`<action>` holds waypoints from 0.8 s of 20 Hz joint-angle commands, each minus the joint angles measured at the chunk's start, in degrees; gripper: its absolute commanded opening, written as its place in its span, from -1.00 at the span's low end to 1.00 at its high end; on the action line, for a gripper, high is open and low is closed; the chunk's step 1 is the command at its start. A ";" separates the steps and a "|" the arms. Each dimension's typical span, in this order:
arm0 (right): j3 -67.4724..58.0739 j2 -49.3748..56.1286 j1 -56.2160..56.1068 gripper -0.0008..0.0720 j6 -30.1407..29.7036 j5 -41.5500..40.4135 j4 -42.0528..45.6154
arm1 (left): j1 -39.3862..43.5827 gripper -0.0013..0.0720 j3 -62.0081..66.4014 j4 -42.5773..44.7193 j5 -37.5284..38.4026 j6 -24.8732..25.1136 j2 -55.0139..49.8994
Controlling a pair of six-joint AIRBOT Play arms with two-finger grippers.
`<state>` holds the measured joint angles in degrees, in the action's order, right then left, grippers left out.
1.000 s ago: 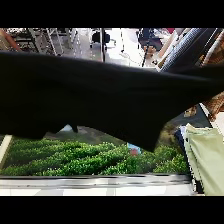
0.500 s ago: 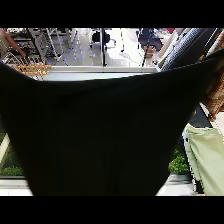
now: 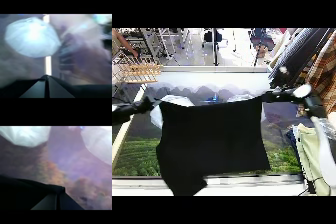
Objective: Fold the clothes and pants, and hang the long-sleeved shirts on hangers.
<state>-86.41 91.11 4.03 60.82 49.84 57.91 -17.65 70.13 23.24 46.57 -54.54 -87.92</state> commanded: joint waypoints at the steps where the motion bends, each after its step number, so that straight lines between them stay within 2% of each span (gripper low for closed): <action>1: 0.68 10.51 -0.98 -0.93 0.15 -10.54 0.55 | 2.27 -0.96 -0.46 -0.72 -8.26 0.15 -9.16; 3: 0.70 11.30 -0.98 -0.93 0.00 -8.66 1.03 | 1.55 -0.96 -0.46 -0.55 -4.48 0.13 -10.03; 5: 0.70 11.23 -0.66 -0.93 0.00 -4.59 2.32 | 0.35 -0.96 -0.46 -0.52 2.86 0.11 -10.01; 8: 0.70 11.13 0.72 -0.93 1.53 5.18 4.35 | -3.52 -0.96 -0.46 0.76 20.48 -0.35 -10.01; 10: 0.70 11.02 2.05 -0.93 1.79 12.74 5.18 | -7.02 -0.96 -0.46 4.68 29.33 -3.50 -10.01; 12: 0.70 11.04 2.60 -0.93 1.77 19.28 6.29 | -9.51 -0.96 -0.48 9.99 33.44 -6.86 -10.01; 14: 0.72 11.08 2.58 -0.93 1.77 23.76 6.86 | -10.03 -0.96 -0.52 15.74 33.86 -9.64 -10.01; 16: 0.72 11.08 2.19 -0.92 1.73 24.98 6.80 | -9.11 -0.94 -0.52 17.97 33.73 -9.77 -10.03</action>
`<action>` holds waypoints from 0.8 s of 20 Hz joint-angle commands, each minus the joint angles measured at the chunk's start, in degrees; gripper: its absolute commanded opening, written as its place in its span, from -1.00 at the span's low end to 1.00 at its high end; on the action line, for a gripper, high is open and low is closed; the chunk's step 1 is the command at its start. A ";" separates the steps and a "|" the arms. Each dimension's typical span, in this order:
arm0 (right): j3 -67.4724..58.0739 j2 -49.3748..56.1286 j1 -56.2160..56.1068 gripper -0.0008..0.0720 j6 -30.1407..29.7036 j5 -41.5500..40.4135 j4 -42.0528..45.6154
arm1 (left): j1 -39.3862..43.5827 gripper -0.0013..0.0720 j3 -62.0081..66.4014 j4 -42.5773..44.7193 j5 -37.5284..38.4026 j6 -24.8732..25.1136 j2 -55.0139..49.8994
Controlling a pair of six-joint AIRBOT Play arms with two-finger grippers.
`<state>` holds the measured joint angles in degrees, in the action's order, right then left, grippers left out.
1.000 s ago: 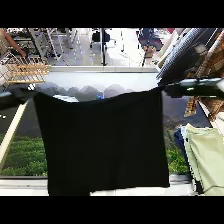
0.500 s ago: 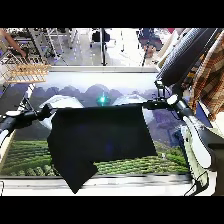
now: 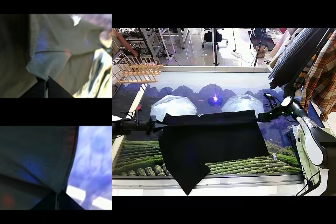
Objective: Fold the clothes and pants, and hang the long-sleeved shirts on hangers.
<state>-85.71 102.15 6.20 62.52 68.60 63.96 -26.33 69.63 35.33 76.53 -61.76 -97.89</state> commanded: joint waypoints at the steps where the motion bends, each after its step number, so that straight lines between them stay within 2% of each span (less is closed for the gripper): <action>1: 0.00 0.04 -0.24 -0.64 0.02 5.90 0.61 | 0.20 -0.48 0.00 5.86 3.19 -2.56 -0.07; 2: 0.00 0.04 -0.35 -0.13 0.04 6.03 0.28 | 0.66 0.02 0.00 5.88 2.67 -2.58 -0.07; 4: 0.13 0.02 0.68 -0.11 0.57 11.39 1.05 | 0.55 -0.01 0.00 8.44 5.42 -2.75 0.02; 7: 5.51 -1.79 7.19 -0.11 1.53 21.51 -0.15 | -0.83 -0.07 -2.08 22.32 12.41 -9.68 2.14; 9: 15.50 -6.45 12.04 -0.10 0.07 19.91 -2.38 | -1.57 -0.07 -10.51 24.50 9.90 -10.32 8.68; 11: 25.40 -11.13 15.89 0.03 -2.84 16.22 -3.26 | -1.25 -0.06 -21.42 24.20 5.05 -10.19 17.40; 12: 29.07 -12.63 17.38 0.03 -4.83 15.30 -3.50 | -0.87 -0.05 -26.34 24.02 2.97 -9.79 21.62; 16: 34.97 -13.03 18.91 0.02 -8.76 13.09 -4.55 | 2.45 0.02 -40.94 23.96 -3.54 -9.84 35.28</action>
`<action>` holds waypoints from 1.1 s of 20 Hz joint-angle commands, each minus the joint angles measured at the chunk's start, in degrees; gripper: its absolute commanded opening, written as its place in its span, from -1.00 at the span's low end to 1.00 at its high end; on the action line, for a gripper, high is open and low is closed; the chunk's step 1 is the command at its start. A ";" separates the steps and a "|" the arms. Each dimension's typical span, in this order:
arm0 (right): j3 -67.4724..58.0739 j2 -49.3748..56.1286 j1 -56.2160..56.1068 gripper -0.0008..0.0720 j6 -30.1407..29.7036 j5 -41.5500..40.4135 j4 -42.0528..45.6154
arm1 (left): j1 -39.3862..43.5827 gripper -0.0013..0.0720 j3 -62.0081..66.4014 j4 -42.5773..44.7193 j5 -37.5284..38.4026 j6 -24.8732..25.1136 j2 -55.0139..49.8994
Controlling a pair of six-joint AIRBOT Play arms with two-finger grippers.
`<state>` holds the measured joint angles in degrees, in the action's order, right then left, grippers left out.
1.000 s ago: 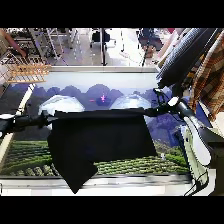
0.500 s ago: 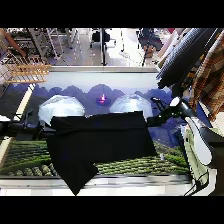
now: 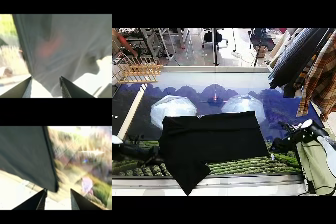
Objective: Fold the clothes and pants, and hang the long-sleeved shirts on hangers.
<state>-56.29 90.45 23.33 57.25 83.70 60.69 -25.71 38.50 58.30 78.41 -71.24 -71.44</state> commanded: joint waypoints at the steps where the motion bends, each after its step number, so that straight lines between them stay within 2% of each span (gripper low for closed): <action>1: 6.10 -1.25 1.31 0.02 -4.55 -2.86 -2.73 | 3.15 0.03 -12.33 0.52 -7.65 -0.37 11.15; 3: 6.45 -1.11 -0.04 -0.02 -5.84 -4.79 -4.98 | 5.70 0.03 -16.04 -2.84 -10.99 -0.35 13.77; 4: 6.43 -1.11 -0.98 -0.07 -6.03 -5.70 -5.33 | 7.08 0.10 -17.35 -4.74 -11.93 -0.35 14.10; 5: 6.43 -1.11 -1.84 -0.18 -6.12 -6.21 -5.42 | 8.74 0.36 -18.47 -6.21 -13.18 -0.37 13.88; 6: 6.43 -1.11 -2.71 -0.22 -6.38 -6.45 -5.44 | 10.32 0.40 -19.34 -6.60 -14.75 -0.39 13.70; 8: 6.43 -1.11 -3.85 -0.37 -6.43 -6.49 -5.57 | 13.66 0.40 -20.50 -6.54 -16.48 -0.44 13.35; 9: 6.43 -1.11 -4.09 -0.38 -6.40 -6.54 -6.16 | 14.80 0.40 -20.70 -6.54 -16.61 -0.44 13.20; 10: 6.43 -1.11 -4.09 -0.62 -6.47 -6.56 -7.04 | 15.65 0.36 -20.74 -6.54 -16.83 -0.44 13.03; 11: 6.43 -1.14 -4.09 -0.80 -6.54 -6.29 -7.87 | 16.02 0.05 -20.74 -6.54 -17.25 -0.87 13.03; 12: 6.43 -1.18 -4.09 -0.92 -6.97 -5.42 -8.76 | 15.96 -0.62 -20.70 -6.58 -17.22 -1.42 13.03; 13: 6.43 -1.40 -4.09 -0.92 -7.48 -3.96 -9.46 | 15.65 -0.96 -20.59 -6.84 -16.90 -1.44 13.16; 15: 6.40 -2.97 -4.09 -0.93 -7.65 -1.27 -9.49 | 13.99 -0.95 -18.75 -8.28 -13.40 -1.20 13.97; 17: 6.23 -6.54 -4.09 -0.93 -7.19 -0.48 -9.51 | 10.34 -0.95 -13.53 -10.08 -6.82 0.31 14.78; 19: 3.91 -10.16 -4.11 -0.93 -4.39 0.61 -10.05 | 5.18 -0.96 -6.14 -14.64 -1.92 0.31 14.64; 22: -4.92 -11.91 -4.74 -0.93 1.05 -1.03 -11.98 | -1.01 -0.95 3.87 -26.29 -4.26 2.64 12.50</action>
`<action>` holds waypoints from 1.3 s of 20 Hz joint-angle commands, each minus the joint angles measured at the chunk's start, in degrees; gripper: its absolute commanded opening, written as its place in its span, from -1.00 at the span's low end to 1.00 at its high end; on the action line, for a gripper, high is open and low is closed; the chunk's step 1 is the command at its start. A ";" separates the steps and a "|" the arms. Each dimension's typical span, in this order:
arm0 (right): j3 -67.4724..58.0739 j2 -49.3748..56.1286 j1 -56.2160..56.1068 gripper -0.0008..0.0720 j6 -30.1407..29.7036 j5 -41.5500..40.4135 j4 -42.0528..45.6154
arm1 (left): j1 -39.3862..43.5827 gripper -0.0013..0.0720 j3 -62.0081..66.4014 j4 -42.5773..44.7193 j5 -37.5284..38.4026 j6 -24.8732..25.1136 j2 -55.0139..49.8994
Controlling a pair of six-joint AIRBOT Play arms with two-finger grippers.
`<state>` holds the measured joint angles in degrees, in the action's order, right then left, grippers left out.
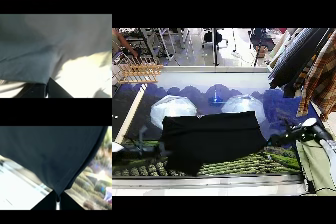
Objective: Fold the clothes and pants, and hang the long-sleeved shirts on hangers.
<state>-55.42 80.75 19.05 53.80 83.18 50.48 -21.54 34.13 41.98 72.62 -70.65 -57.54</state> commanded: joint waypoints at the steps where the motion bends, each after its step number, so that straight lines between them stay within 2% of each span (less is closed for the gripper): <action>1: -9.16 -1.84 -1.68 -0.93 5.84 -3.76 -1.77 | -5.55 -0.95 10.99 -12.50 0.39 2.34 -4.26; 4: -17.62 3.54 -6.60 -0.93 9.09 -13.40 -1.29 | -4.09 -0.95 15.74 -19.89 -6.27 2.60 -15.96; 7: -25.31 13.81 -10.14 -0.93 13.14 -21.88 0.13 | -2.93 -0.96 18.71 -32.85 -11.50 8.28 -28.00; 9: -30.34 21.03 -11.67 -0.87 11.65 -23.74 -1.03 | -1.92 -0.94 20.87 -35.19 -11.52 10.23 -34.97; 10: -32.13 23.43 -12.28 -0.34 10.38 -23.69 -1.03 | -1.70 -0.56 21.53 -35.23 -11.52 10.69 -37.66; 11: -33.51 24.92 -12.39 0.52 9.18 -22.62 0.44 | -1.73 0.10 21.59 -35.12 -10.93 10.69 -39.39; 12: -33.73 25.16 -11.76 0.54 9.99 -22.21 2.67 | -2.25 0.33 21.59 -34.71 -9.07 10.71 -40.44; 13: -33.73 25.16 -10.40 0.53 11.02 -20.76 4.52 | -3.08 0.33 21.62 -34.16 -6.71 11.19 -40.57; 15: -33.57 25.35 -6.80 0.53 11.28 -15.08 4.44 | -4.96 0.32 21.59 -34.07 0.26 15.82 -39.54; 17: -33.11 26.10 -4.63 0.53 10.45 -10.47 3.82 | -5.33 0.31 21.59 -33.42 3.45 20.59 -37.16; 19: -32.35 27.89 -4.59 0.53 6.82 -9.42 -0.37 | -3.87 0.26 21.59 -32.09 2.78 27.23 -34.14; 20: -32.37 29.18 -5.25 0.53 5.84 -9.70 -2.62 | -2.62 0.25 21.59 -30.58 1.03 30.14 -32.68; 22: -32.44 31.47 -7.39 0.52 5.42 -11.41 -4.02 | 0.46 0.08 21.59 -25.62 -4.07 34.51 -30.34; 23: -32.72 32.57 -8.81 0.51 5.07 -11.56 -4.09 | 2.19 0.08 21.59 -23.32 -6.10 36.74 -29.62; 24: -33.42 33.57 -10.23 0.35 4.57 -11.32 -4.13 | 4.22 0.08 21.59 -21.22 -7.72 38.18 -29.29; 25: -34.47 34.25 -11.32 -0.07 3.61 -11.13 -3.85 | 6.36 -0.10 21.59 -18.93 -9.35 38.56 -29.22; 26: -35.71 34.27 -11.96 -0.71 3.45 -11.08 -2.23 | 8.35 -0.43 21.59 -16.20 -10.91 38.49 -29.22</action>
<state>-89.30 113.16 9.52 59.24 71.72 46.85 -18.04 55.66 18.33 67.16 -36.67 -87.92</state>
